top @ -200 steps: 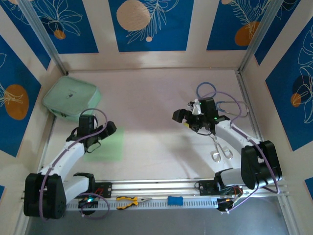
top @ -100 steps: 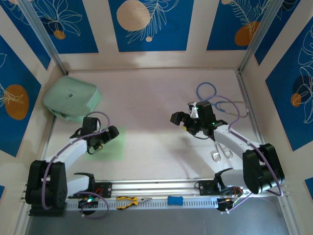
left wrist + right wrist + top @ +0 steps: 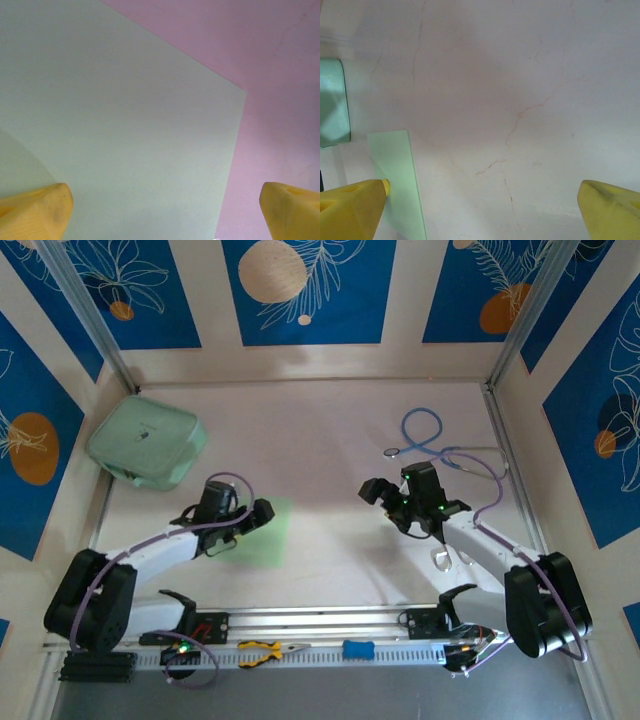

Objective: Fold a paper plane with a square sheet of paper (pick it up from the middle)
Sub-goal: Move the square sheet of paper to the center of the table.

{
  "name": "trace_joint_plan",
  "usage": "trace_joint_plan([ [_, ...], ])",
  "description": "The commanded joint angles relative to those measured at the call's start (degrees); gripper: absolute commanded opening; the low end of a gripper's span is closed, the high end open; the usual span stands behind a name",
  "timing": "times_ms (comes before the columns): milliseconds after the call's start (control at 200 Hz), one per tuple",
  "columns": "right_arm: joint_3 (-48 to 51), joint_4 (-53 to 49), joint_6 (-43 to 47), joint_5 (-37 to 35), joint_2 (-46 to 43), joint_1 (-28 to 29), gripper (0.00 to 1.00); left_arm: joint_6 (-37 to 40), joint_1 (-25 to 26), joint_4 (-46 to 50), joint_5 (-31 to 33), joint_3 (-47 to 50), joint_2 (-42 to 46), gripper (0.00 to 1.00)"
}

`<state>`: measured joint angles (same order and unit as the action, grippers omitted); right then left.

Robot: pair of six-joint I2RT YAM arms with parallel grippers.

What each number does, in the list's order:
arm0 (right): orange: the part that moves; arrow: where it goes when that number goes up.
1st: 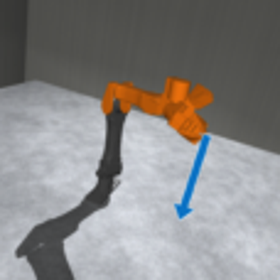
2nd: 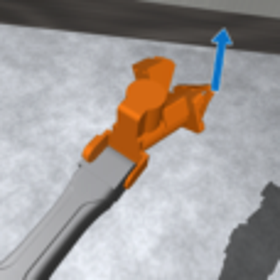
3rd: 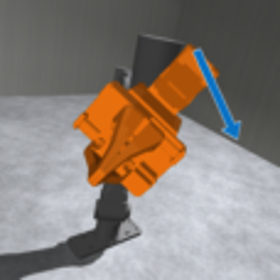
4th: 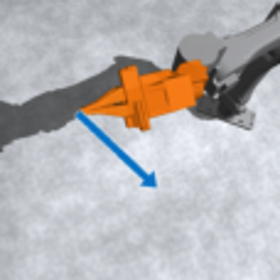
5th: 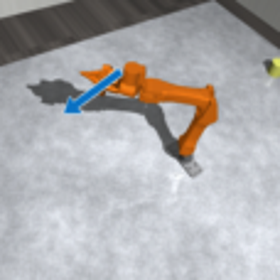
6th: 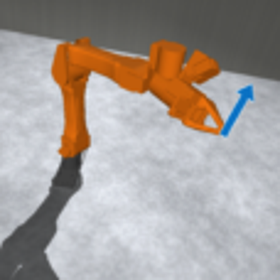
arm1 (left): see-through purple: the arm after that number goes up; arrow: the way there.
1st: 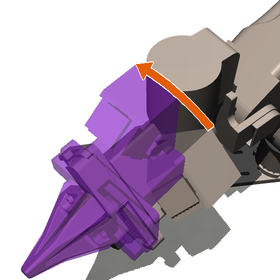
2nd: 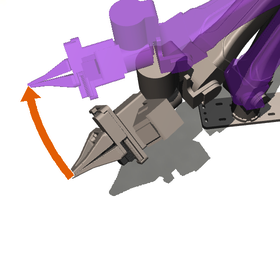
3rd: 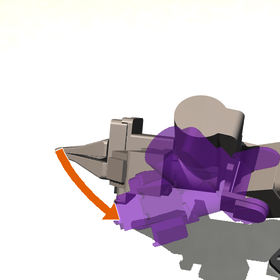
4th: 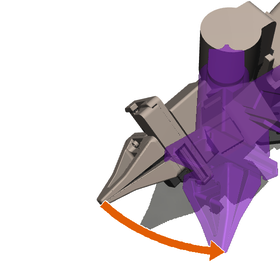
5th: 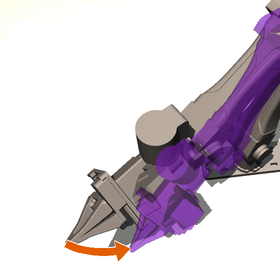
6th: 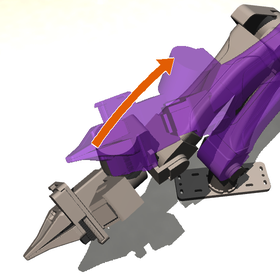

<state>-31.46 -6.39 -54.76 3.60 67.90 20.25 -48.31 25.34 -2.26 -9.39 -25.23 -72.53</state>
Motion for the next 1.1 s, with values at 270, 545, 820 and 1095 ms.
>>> trace_joint_plan([
  [270, -0.2, -0.9, 1.2, 6.4, -2.9, 0.2, 0.99, -5.1, 14.7, 5.8, 7.7, -11.1, -10.8, 0.97],
  [545, -1.0, -0.8, 3.4, 8.7, -5.3, 0.6, 0.99, 15.3, 14.5, 19.7, 18.5, -17.1, -4.4, 1.00],
  [820, -2.8, 0.1, 3.5, 8.5, -2.5, 3.6, 0.99, 33.3, 11.8, 23.3, -2.5, -19.8, -7.8, 1.00],
  [1095, -3.1, -1.1, 3.6, 7.7, -2.8, 4.4, 0.99, 34.3, 11.1, 25.4, -3.4, -23.8, -15.8, 0.98],
])
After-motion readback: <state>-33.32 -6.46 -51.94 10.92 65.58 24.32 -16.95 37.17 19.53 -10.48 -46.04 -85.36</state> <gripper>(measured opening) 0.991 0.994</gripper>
